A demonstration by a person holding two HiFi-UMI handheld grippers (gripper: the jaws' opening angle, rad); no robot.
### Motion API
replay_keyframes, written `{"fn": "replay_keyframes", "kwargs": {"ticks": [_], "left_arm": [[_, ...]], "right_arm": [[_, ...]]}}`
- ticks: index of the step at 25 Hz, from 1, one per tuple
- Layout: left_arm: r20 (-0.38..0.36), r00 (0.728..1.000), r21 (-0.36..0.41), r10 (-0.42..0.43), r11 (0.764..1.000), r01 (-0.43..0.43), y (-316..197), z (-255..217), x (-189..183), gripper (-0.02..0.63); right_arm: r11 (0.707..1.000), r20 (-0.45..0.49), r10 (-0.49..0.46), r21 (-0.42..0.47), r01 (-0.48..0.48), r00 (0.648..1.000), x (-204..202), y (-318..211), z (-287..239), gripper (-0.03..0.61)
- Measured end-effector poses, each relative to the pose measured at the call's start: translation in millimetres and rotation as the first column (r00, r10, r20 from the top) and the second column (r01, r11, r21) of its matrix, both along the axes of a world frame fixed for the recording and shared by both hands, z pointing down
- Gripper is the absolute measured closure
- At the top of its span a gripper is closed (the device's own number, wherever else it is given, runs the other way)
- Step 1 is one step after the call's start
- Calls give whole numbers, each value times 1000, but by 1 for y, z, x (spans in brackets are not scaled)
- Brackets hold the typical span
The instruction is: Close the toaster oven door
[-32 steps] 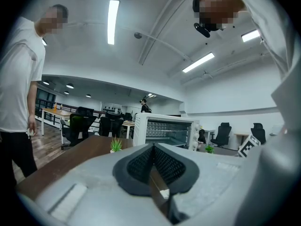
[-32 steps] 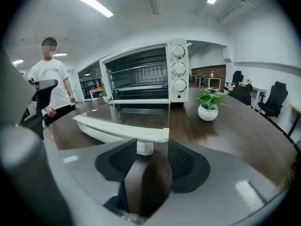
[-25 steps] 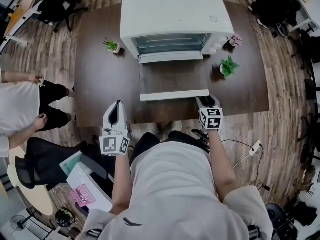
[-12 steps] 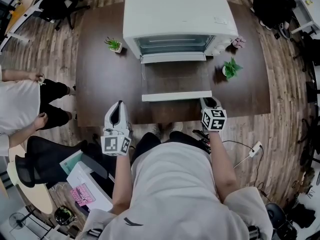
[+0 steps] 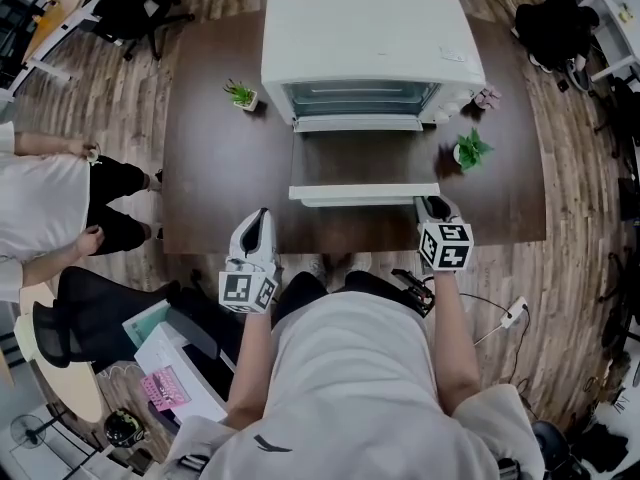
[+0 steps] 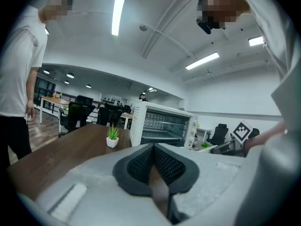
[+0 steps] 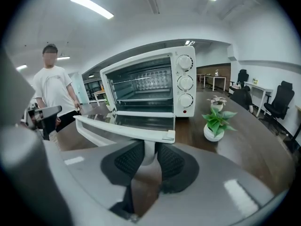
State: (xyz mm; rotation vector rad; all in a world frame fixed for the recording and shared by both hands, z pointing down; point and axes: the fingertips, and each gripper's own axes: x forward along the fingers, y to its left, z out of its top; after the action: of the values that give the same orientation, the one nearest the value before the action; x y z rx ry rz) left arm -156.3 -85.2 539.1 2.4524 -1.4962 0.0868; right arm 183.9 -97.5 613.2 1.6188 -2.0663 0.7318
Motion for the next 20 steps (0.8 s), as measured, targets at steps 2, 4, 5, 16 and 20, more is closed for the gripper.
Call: {"fn": "replay_keyframes", "kwargs": {"ticks": [2, 4, 5, 16, 20], "left_arm": [[-44, 999, -47, 12, 999, -14, 0, 11, 7, 624], [-102, 994, -90, 24, 995, -33, -1, 20, 15, 624], [-134, 991, -108, 30, 993, -45, -3, 23, 20, 624], [-362, 918, -230, 162, 939, -257, -39, 37, 89, 424], [-513, 846, -219, 143, 932, -290, -53, 25, 98, 399]], "right_arm": [[1000, 13, -1, 16, 1, 1000, 1, -6, -14, 488], [999, 23, 2, 37, -3, 1000, 2, -12, -28, 485], [999, 25, 4, 45, -5, 1000, 2, -14, -34, 484], [997, 52, -5, 76, 1, 999, 1, -38, -72, 476], [996, 57, -11, 90, 6, 998, 2, -47, -84, 474]]}}
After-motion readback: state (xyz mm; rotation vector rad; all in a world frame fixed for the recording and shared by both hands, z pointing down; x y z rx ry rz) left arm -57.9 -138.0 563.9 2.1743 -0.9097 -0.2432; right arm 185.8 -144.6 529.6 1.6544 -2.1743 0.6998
